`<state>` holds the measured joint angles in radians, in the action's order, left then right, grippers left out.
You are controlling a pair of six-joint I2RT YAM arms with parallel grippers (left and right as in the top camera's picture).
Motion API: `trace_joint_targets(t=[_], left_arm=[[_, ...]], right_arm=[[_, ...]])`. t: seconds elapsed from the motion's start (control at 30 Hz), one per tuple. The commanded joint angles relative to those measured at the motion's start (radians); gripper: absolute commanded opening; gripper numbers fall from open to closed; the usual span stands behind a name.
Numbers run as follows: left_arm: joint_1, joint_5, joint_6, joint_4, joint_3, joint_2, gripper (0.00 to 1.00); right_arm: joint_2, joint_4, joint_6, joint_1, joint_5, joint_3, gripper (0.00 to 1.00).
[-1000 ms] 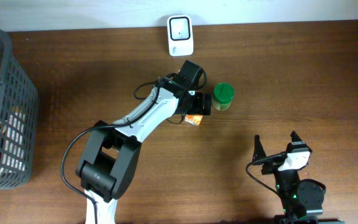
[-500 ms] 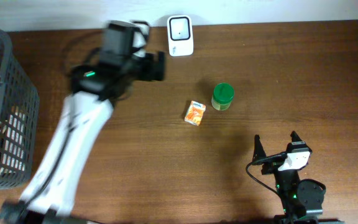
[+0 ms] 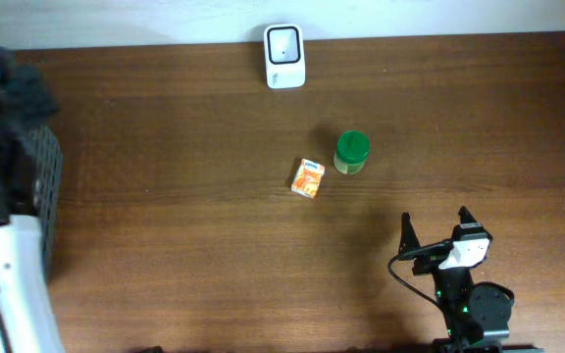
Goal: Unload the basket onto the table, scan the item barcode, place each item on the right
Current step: 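Reach the left gripper into the basket and grasp the mint toilet tissue pack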
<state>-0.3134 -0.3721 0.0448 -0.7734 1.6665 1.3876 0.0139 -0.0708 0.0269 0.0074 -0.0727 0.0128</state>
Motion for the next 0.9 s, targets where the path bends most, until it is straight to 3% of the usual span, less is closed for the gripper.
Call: trace_joint_targets(t=[0.0,0.3,0.4,0.5,0.87], left_arm=[[-0.153,0.004,-0.011,0.010,0.011,0.043,1.00],[-0.424,0.133,-0.024,0.001,0.011,0.196,0.99],[-0.480,0.133,-0.093,-0.031,0.010,0.272,0.90],[-0.523,0.133,-0.095,-0.084,0.006,0.348,0.84],[-0.557,0.148,-0.152,-0.043,-0.069,0.497,0.86]], right_arm=[[-0.007,-0.002,0.004,0.006,0.005,-0.007,0.98],[-0.007,-0.002,0.004,0.006,0.005,-0.007,0.98],[-0.007,-0.002,0.004,0.006,0.005,-0.007,0.98],[-0.007,-0.002,0.004,0.006,0.005,-0.007,0.98],[-0.007,-0.002,0.004,0.006,0.005,-0.007,0.98]])
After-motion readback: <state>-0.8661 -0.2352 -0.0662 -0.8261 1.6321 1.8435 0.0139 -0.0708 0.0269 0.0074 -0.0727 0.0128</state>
